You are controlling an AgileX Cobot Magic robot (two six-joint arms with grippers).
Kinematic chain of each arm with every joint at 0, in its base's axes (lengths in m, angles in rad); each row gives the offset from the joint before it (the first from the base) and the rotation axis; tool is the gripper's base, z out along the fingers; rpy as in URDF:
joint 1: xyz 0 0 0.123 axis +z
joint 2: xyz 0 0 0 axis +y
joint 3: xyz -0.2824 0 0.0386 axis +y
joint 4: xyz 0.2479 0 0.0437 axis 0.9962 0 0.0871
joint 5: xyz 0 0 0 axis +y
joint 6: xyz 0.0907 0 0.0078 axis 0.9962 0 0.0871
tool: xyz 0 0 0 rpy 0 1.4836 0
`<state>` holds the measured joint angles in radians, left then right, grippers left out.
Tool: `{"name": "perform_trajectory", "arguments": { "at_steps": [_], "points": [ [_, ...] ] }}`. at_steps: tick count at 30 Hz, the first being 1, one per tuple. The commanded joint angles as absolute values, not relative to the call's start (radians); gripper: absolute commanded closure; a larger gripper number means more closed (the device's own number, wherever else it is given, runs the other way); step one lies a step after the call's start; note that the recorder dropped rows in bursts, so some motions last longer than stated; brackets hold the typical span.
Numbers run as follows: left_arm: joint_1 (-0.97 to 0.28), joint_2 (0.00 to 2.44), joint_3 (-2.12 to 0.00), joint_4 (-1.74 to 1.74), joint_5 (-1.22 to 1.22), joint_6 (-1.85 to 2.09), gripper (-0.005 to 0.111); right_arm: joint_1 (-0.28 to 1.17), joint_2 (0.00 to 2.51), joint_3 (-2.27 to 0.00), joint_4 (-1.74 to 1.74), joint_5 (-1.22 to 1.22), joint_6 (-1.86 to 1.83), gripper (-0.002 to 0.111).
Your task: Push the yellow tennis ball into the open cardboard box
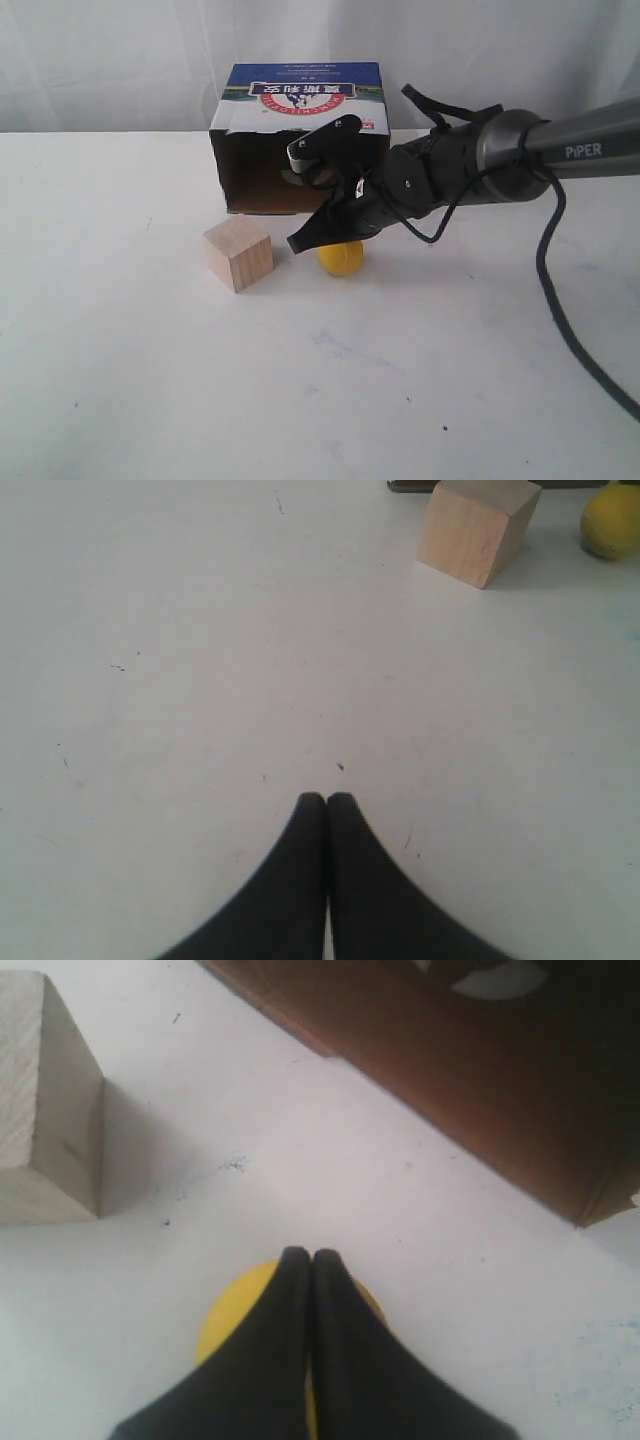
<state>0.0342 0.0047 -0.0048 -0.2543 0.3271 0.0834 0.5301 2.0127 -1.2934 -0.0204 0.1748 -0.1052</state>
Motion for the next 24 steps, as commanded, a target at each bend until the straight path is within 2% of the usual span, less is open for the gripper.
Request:
{"name": "perform_trajectory", "arguments": {
  "at_steps": [1,7,14,24],
  "points": [
    [0.028,0.000,0.000,-0.263,0.331,0.075,0.107,0.527,2.014,-1.285,-0.026,0.151,-0.101,0.108],
    [0.028,0.000,0.000,-0.263,0.331,0.075,0.107,0.527,1.970,-1.292,-0.026,0.178,-0.101,0.108],
    [0.028,0.000,0.000,-0.263,0.331,0.075,0.107,0.527,1.909,-1.290,-0.024,0.362,-0.029,0.108],
    [0.028,0.000,0.000,-0.263,0.331,0.075,0.107,0.527,1.998,-1.278,-0.037,0.324,-0.029,0.108]
  ]
}}
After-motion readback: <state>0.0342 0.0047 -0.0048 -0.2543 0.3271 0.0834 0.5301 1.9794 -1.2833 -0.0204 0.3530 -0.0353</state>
